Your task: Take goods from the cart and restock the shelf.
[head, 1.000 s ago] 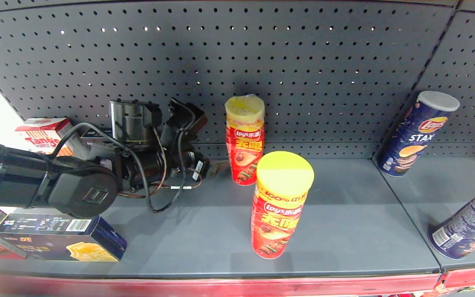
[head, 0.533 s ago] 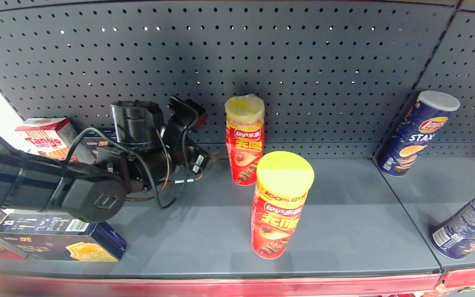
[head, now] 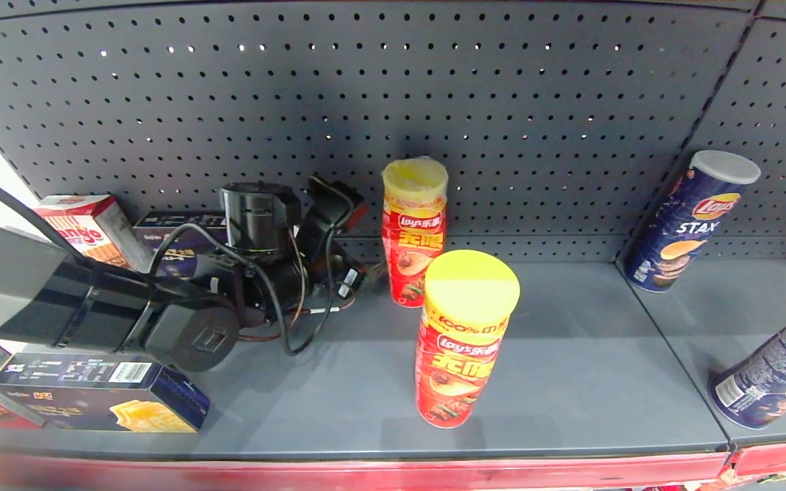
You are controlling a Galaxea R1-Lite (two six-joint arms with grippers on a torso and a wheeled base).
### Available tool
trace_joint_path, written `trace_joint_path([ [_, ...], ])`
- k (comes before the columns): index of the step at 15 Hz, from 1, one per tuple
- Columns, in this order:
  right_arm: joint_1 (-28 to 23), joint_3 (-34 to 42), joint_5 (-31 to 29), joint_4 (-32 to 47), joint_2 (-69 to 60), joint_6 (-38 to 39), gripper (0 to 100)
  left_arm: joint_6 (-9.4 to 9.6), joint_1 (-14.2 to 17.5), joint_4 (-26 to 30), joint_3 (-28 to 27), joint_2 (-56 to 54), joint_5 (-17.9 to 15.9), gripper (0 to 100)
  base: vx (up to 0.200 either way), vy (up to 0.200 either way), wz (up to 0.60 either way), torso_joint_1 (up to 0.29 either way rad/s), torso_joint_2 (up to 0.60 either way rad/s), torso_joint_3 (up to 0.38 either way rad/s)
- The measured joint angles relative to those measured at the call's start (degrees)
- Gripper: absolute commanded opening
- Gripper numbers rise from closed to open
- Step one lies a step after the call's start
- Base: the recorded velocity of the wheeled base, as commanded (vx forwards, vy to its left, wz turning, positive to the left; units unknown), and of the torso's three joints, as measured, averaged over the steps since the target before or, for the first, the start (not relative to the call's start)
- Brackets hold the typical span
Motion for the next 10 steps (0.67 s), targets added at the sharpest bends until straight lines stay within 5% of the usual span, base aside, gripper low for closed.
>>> trace_joint_path([
  [6,0.0,0.0,0.0,0.0,0.0,0.0,100,-0.26,-1.4,0.2,-1.7,1.0,0.5,100,0.000,0.000,0.00,0.000,0.00,0.000],
  [10,0.0,0.0,0.0,0.0,0.0,0.0,100,-3.73,-1.1,0.0,-0.8,-0.9,2.7,100,0.000,0.000,0.00,0.000,0.00,0.000],
])
